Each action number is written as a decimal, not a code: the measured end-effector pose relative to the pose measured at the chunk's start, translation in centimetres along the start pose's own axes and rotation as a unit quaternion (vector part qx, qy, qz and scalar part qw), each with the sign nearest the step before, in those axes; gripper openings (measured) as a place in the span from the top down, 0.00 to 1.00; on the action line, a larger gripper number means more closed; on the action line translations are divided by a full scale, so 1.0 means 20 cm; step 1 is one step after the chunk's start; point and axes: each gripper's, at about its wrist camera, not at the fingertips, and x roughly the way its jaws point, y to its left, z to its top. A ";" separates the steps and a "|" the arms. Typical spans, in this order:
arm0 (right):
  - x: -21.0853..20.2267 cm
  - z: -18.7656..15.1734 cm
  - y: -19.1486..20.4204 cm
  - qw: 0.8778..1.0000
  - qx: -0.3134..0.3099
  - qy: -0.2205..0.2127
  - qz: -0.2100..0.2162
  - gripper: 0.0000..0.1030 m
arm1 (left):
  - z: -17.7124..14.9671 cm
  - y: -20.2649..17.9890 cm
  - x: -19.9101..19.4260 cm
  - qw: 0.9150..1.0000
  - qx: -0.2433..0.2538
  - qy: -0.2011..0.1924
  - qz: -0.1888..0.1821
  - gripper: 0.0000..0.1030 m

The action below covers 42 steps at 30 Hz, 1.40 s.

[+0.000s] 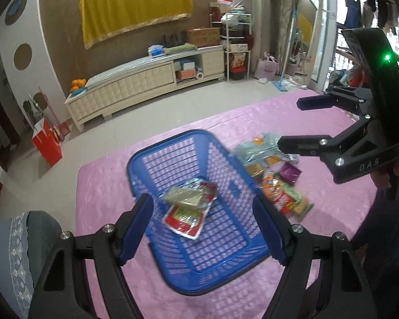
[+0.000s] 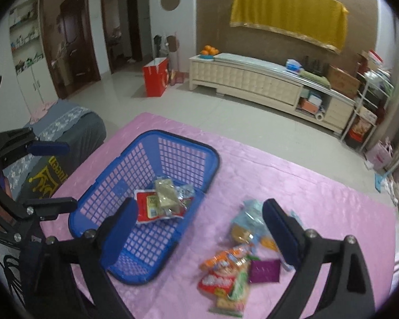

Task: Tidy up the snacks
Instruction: 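Move both open tools back toward the snack pile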

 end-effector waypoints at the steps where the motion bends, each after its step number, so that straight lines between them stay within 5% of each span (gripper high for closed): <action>1: -0.03 -0.02 -0.02 1.000 0.005 -0.002 -0.004 0.07 | 0.01 -0.03 0.00 1.000 0.004 -0.002 -0.001 0.27; 14: -0.24 -0.26 -0.35 0.998 0.049 -0.003 -0.040 0.07 | 0.10 -0.42 0.07 1.000 0.012 -0.008 -0.016 0.27; 28: -0.18 -0.47 -0.59 0.995 0.067 0.022 -0.070 0.07 | 0.14 -0.73 0.45 0.997 0.042 0.061 -0.012 0.27; 33: -0.11 -0.55 -0.65 0.994 0.076 0.034 -0.068 0.07 | 0.14 -0.81 0.59 0.995 0.052 0.086 -0.008 0.48; 42: 0.11 -0.68 -0.75 0.991 0.109 0.055 -0.047 0.15 | 0.11 -0.89 0.91 0.986 0.058 0.156 0.029 0.55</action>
